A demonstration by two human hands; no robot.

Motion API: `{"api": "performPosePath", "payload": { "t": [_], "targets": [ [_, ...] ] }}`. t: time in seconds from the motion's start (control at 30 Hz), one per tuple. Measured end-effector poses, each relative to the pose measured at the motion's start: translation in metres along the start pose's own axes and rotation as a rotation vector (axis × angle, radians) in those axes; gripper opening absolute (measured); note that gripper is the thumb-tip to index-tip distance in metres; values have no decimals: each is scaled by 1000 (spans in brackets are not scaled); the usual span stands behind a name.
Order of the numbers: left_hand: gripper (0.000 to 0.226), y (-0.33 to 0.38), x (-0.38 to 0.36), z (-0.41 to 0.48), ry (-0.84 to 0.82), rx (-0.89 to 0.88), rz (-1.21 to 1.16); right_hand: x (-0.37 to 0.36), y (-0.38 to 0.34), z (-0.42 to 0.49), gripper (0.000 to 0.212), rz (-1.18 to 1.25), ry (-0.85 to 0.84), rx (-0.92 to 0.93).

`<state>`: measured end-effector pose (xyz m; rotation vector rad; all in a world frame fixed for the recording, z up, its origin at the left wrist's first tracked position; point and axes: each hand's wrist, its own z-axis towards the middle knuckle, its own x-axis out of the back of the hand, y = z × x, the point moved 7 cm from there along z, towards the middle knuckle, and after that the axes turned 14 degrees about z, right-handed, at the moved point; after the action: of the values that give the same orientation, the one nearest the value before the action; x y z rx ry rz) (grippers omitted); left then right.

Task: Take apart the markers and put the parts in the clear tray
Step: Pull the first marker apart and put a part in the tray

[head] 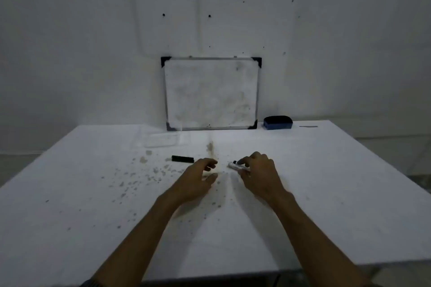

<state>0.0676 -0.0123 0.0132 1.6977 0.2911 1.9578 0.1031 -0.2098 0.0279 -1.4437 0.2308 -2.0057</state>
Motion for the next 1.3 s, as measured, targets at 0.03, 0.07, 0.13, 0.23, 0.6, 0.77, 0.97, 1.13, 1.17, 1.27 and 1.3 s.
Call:
{"api": "performPosePath", "payload": {
  "t": [0.03,0.07,0.13,0.23,0.6,0.77,0.97,1.13,1.17,1.27,1.3],
  "targets": [
    [43,-4,-5,0,11,10,-13,-5,1,2,31,-33,-8,10],
    [42,-8,-5,1,44,20,-22,-8,1,5,32,-66,-4,7],
    [40,-18,-10,0,100,49,-38,-16,3,10,34,-99,-4,-15],
    [40,-25,-15,6,116,59,-66,-23,7,17,32,-117,51,-29],
    [38,-16,0,3,172,89,-441,-26,-30,8,31,280,24,57],
    [18,-6,8,0,211,46,-494,-29,-45,-1,28,635,-140,-68],
    [18,-46,24,11,387,229,-625,-19,-34,-2,23,992,-170,-261],
    [19,-32,6,8,291,256,-685,-31,-30,-2,25,1504,-56,-404],
    [17,-24,1,6,280,235,-685,-36,-30,-3,26,1500,-54,-410],
    [18,-5,-7,1,238,133,-609,-48,-24,-4,36,1378,6,-463],
    [18,0,-9,-1,233,97,-537,-50,-22,-5,42,1345,27,-482]
  ]
}}
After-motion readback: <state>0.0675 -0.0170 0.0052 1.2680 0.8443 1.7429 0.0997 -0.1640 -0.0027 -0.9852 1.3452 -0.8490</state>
